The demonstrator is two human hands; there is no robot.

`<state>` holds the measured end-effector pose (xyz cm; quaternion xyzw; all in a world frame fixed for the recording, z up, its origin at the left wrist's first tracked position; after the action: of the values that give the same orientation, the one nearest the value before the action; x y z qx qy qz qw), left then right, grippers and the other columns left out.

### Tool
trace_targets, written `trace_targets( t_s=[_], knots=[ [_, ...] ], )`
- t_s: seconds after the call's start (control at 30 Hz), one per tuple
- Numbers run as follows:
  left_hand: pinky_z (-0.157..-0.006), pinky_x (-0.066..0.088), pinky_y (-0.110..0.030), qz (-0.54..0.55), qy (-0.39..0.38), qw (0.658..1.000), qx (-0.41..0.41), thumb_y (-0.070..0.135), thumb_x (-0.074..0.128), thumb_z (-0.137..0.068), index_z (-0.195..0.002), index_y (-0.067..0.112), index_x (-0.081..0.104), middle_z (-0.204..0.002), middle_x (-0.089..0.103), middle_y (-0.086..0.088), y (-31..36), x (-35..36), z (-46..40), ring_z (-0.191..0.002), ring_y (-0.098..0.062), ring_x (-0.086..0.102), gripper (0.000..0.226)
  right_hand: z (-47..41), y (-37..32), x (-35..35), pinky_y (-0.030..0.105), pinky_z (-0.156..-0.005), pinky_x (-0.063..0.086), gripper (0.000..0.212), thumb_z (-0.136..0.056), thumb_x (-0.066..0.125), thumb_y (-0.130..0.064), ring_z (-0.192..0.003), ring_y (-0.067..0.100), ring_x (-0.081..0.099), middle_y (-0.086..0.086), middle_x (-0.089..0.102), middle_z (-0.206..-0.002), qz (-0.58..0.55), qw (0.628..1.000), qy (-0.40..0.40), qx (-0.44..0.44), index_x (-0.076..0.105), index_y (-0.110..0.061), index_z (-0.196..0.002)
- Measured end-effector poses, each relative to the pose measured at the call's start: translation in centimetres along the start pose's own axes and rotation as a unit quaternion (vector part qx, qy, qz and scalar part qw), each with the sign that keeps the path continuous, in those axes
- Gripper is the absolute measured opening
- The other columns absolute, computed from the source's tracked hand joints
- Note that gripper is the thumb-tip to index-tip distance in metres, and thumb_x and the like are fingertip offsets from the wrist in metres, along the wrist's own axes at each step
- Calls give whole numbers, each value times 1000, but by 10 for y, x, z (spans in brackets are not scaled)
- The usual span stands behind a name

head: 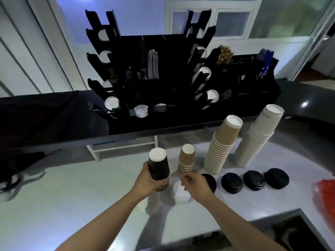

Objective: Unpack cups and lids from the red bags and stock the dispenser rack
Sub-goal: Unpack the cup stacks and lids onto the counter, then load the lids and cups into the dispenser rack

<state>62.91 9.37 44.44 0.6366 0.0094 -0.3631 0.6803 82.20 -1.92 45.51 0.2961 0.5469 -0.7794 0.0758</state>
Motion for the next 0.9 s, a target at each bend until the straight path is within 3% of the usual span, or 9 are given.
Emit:
trace_targets(
  t_s=[0.17, 0.23, 0.47, 0.6, 0.77, 0.9],
  knots=[
    [-91, 49, -30, 4, -16, 999, -36, 30, 91, -64, -139, 25, 31, -125, 54, 9, -30, -7, -38, -116, -18, 57, 97, -15, 15, 11, 16, -55, 44, 26, -96, 63, -28, -60, 1, 63, -15, 68, -64, 33, 999, 7, 35, 58, -31, -70],
    [-85, 49, -27, 3, -22, 999, -48, 32, 91, -63, -139, 26, 30, -125, 55, 8, -36, -3, -47, -115, -19, 58, 97, -20, 19, 12, 15, -55, 43, 23, -95, 63, -27, -61, 0, 63, -14, 69, -66, 40, 998, 4, 51, 61, -26, -72],
    [-91, 51, -38, -19, -17, 998, -53, 34, 91, -64, -143, 25, 27, -136, 57, -1, -41, 14, -74, -122, -28, 58, 102, -28, 22, 9, 9, -50, 39, 27, -93, 69, -29, -53, -3, 58, -9, 61, -55, 49, 996, 2, 74, 59, -17, -71],
    [-95, 51, -39, -18, -24, 998, -58, 31, 91, -67, -143, 23, 28, -135, 56, -1, -48, 19, -82, -124, -28, 56, 99, -33, 19, 8, 13, -53, 35, 39, -95, 66, -31, -52, 3, 48, -7, 51, -52, 69, 996, -4, 58, 47, -18, -63],
    [-100, 44, -32, -12, -45, 998, -44, 25, 89, -74, -146, 20, 29, -133, 51, 8, -58, 19, -82, -124, -19, 52, 94, -40, 17, 11, 31, -60, 34, 48, -100, 55, -36, -57, 11, 42, 5, 45, -60, 63, 997, -30, 42, 42, -6, -64],
    [-91, 43, -25, -66, -76, 994, -45, 29, 79, -83, -142, 21, 39, -123, 55, 13, -52, 6, -75, -109, -13, 56, 71, -51, 10, 15, 28, -59, 35, 41, -97, 55, -36, -56, 8, 41, -3, 43, -57, 60, 996, -65, 22, 39, -17, -66]
  ],
)
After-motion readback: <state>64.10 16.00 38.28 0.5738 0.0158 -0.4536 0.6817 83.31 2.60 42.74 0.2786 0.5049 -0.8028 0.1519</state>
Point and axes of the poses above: each hand's wrist, its own z-axis away from the middle knuckle, its own x-axis out of the palm, y = z × x, the point moved 1 cm from there along -z, towards the middle knuckle
